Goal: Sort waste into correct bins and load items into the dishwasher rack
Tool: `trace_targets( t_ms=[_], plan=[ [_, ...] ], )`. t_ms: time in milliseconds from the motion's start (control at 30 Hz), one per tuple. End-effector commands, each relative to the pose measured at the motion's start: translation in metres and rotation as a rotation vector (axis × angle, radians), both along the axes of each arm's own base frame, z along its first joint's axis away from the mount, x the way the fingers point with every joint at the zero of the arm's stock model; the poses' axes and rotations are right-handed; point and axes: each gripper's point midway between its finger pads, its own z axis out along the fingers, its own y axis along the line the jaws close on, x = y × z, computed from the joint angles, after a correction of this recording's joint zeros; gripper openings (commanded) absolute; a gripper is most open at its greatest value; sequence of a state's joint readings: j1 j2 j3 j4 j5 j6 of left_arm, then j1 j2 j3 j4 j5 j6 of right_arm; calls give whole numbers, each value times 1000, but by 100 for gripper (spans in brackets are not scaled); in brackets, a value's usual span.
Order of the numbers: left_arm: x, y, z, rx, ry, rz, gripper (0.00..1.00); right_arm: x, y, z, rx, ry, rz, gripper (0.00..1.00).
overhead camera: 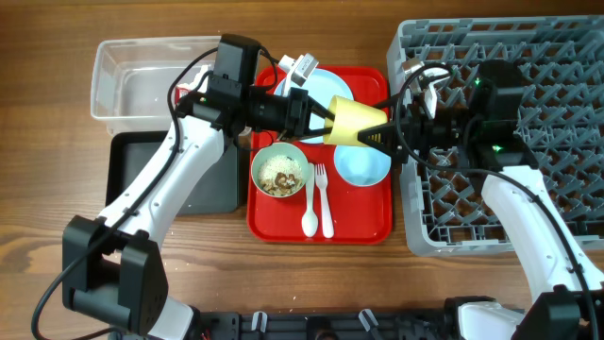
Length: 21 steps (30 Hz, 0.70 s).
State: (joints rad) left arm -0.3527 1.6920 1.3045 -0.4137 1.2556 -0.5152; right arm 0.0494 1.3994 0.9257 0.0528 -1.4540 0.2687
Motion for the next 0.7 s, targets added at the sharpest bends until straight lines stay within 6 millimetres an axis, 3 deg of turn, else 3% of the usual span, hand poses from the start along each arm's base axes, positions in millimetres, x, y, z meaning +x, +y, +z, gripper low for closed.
trace_targets(
  t_ms=[0, 333, 467, 500, 567, 667],
  plan=[
    [4, 0, -4, 7, 17, 10, 4, -4, 2, 8, 15, -21, 38, 72],
    [4, 0, -4, 8, 17, 10, 4, -4, 1, 8, 15, -22, 37, 58],
    [6, 0, -6, 18, 11, 21, 9, -3, 1, 8, 12, -19, 29, 52],
    [7, 0, -7, 25, 2, 28, 15, -2, 1, 7, 9, -17, 24, 52],
    [15, 2, -18, 77, -98, 55, 51, 3, 1, 2, -8, 9, -12, 45],
    [31, 15, -47, 247, -129, 160, 66, 15, -2, -15, -62, 91, -107, 34]
  ],
)
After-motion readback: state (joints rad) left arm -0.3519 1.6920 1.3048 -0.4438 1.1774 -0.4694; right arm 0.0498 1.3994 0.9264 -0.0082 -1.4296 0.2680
